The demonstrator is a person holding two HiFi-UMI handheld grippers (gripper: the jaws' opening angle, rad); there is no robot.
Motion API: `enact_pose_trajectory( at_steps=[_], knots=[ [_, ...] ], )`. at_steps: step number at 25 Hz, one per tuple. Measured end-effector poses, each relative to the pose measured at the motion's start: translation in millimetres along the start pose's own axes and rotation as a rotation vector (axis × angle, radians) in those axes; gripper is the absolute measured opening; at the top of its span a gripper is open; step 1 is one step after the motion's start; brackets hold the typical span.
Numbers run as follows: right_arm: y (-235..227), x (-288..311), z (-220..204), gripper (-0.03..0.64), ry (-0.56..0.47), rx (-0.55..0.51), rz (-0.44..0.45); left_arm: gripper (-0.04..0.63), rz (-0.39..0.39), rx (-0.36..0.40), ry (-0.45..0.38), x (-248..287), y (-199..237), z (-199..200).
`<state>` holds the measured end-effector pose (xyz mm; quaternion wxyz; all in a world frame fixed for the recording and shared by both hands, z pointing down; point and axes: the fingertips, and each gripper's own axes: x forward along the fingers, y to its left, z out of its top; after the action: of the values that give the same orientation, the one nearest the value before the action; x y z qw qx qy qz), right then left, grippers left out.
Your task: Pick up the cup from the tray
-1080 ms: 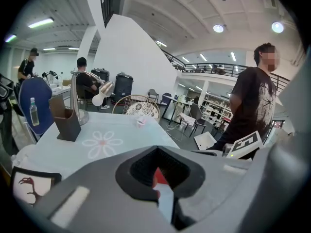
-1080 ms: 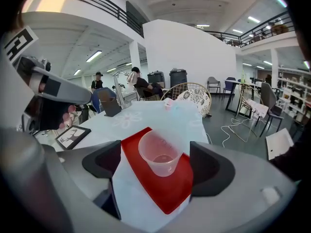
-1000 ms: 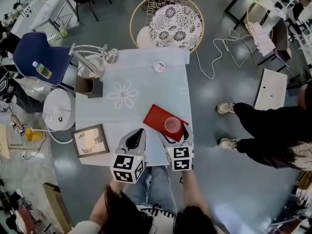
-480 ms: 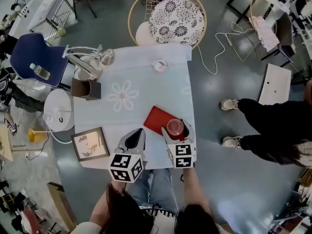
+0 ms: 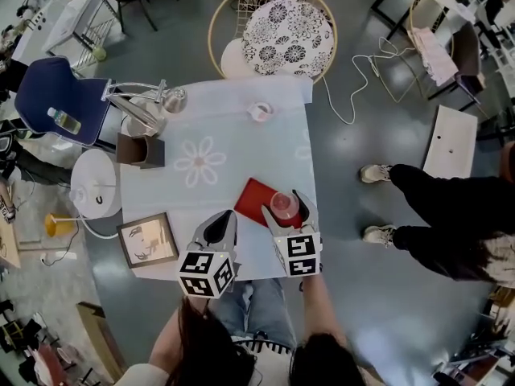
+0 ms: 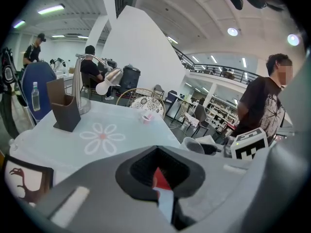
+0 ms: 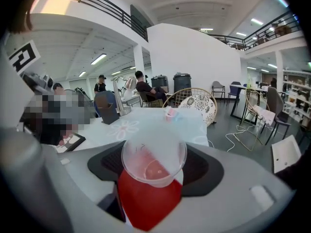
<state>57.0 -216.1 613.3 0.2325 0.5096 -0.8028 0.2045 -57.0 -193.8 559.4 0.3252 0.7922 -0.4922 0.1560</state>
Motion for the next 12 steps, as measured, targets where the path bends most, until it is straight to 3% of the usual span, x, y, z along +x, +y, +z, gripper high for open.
enact_pose_trajectory(
  at_steps=[6, 12],
  knots=[
    [-24, 9, 30, 0.351, -0.023, -0.06, -0.034, 0.001, 0.005, -0.032, -0.007, -6, -6, 8],
    [-42, 23, 38, 0.35, -0.028, -0.009, -0.034, 0.0, 0.039, -0.06, -0.038, -3, -5, 17]
  ],
)
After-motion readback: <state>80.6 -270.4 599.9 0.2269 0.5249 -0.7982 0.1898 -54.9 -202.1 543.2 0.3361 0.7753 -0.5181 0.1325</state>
